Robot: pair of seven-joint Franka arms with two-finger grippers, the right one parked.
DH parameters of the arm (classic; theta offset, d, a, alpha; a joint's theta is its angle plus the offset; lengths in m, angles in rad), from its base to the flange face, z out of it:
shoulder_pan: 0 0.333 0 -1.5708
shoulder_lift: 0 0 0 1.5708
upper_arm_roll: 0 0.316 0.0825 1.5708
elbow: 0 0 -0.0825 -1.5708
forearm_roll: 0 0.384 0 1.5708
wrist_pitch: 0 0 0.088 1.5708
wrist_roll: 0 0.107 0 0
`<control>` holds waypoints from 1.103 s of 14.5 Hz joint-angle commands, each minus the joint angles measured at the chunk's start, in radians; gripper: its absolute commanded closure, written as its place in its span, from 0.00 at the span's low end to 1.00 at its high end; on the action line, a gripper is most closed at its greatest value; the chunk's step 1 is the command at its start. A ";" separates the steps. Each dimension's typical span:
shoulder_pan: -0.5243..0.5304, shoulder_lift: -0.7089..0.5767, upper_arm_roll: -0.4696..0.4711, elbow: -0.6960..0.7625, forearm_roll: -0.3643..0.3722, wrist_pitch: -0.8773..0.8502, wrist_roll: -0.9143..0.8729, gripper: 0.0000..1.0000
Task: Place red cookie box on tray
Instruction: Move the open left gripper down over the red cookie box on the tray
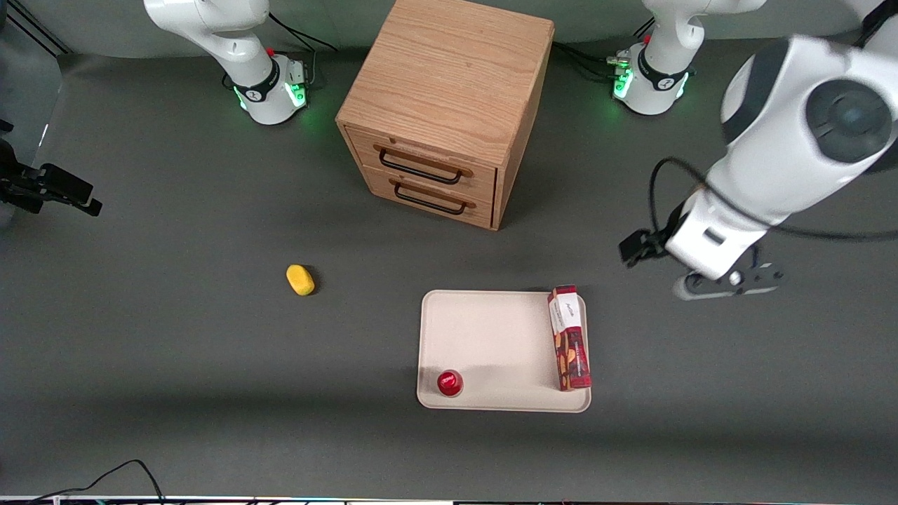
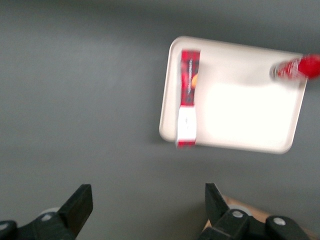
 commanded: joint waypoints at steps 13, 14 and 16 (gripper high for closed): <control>-0.076 0.350 0.008 -0.227 0.219 0.767 -0.274 0.00; -0.069 0.350 0.008 -0.234 0.219 0.772 -0.272 0.00; -0.060 0.353 0.008 -0.245 0.219 0.778 -0.263 0.00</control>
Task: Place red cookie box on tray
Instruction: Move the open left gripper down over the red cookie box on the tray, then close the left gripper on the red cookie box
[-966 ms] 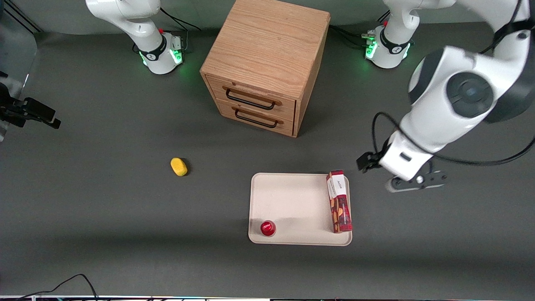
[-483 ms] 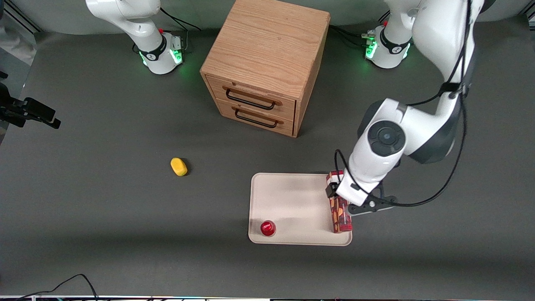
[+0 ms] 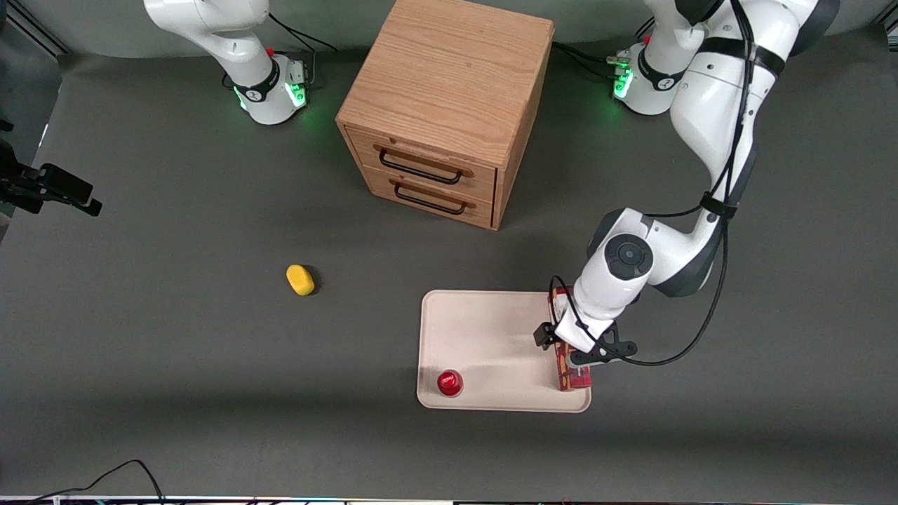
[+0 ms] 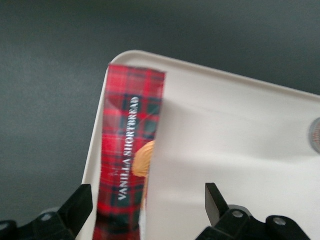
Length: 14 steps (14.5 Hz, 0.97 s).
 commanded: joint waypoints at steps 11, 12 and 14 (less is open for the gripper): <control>0.036 -0.006 -0.004 -0.015 0.017 -0.003 0.067 1.00; 0.036 -0.006 -0.004 -0.011 0.017 -0.003 0.070 1.00; 0.038 -0.018 -0.007 0.001 0.017 -0.049 0.069 1.00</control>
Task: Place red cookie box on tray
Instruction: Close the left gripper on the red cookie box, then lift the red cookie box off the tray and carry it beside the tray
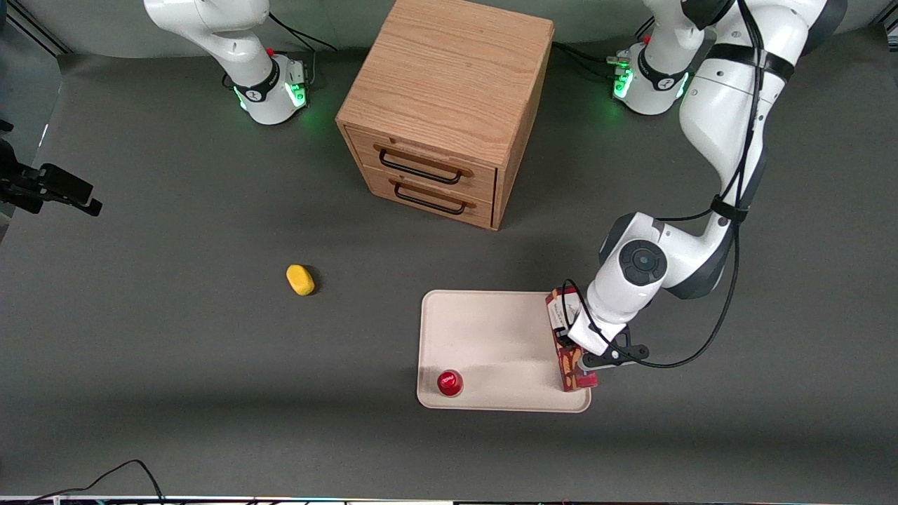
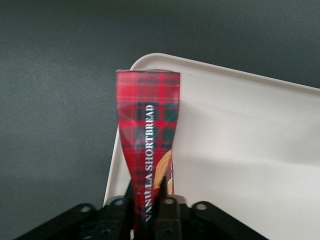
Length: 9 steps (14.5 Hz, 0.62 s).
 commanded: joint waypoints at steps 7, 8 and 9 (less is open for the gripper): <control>0.089 -0.188 -0.103 0.174 -0.104 -0.608 0.163 1.00; 0.095 -0.220 -0.106 0.202 -0.112 -0.681 0.191 1.00; 0.098 -0.251 -0.106 0.222 -0.121 -0.747 0.212 1.00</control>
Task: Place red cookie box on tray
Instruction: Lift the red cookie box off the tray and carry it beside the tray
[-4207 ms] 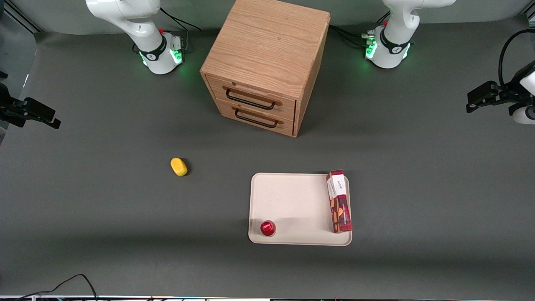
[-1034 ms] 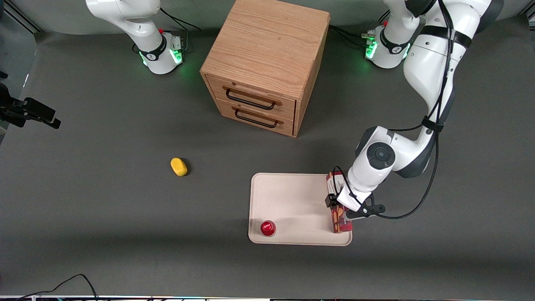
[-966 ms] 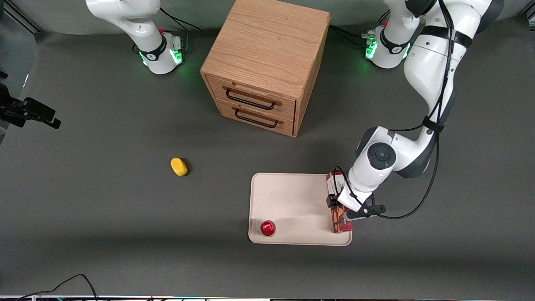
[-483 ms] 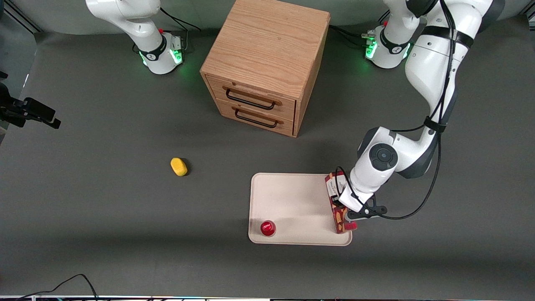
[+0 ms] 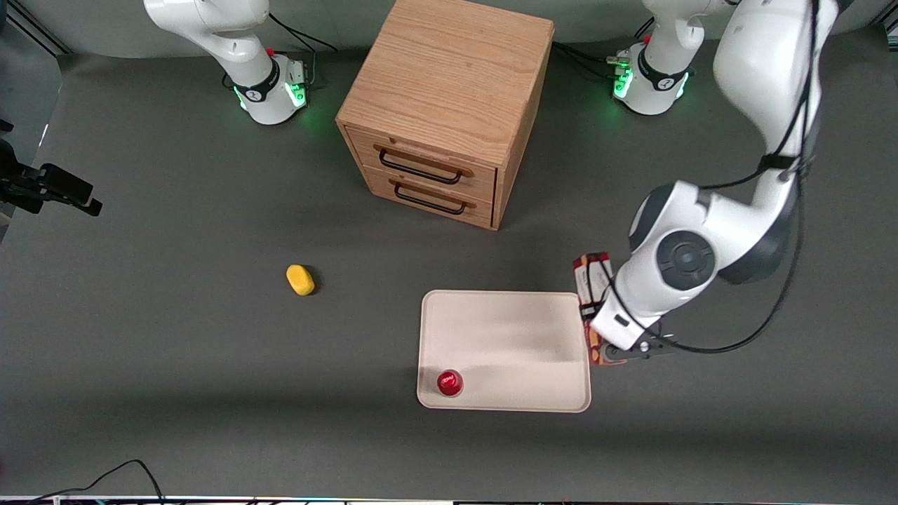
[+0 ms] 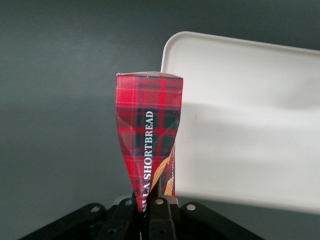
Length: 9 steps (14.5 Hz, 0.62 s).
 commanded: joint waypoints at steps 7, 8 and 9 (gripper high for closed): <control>0.078 -0.233 -0.007 0.225 -0.091 -0.545 0.208 1.00; 0.117 -0.264 -0.007 0.206 -0.119 -0.552 0.256 1.00; 0.156 -0.298 -0.006 0.171 -0.134 -0.551 0.308 1.00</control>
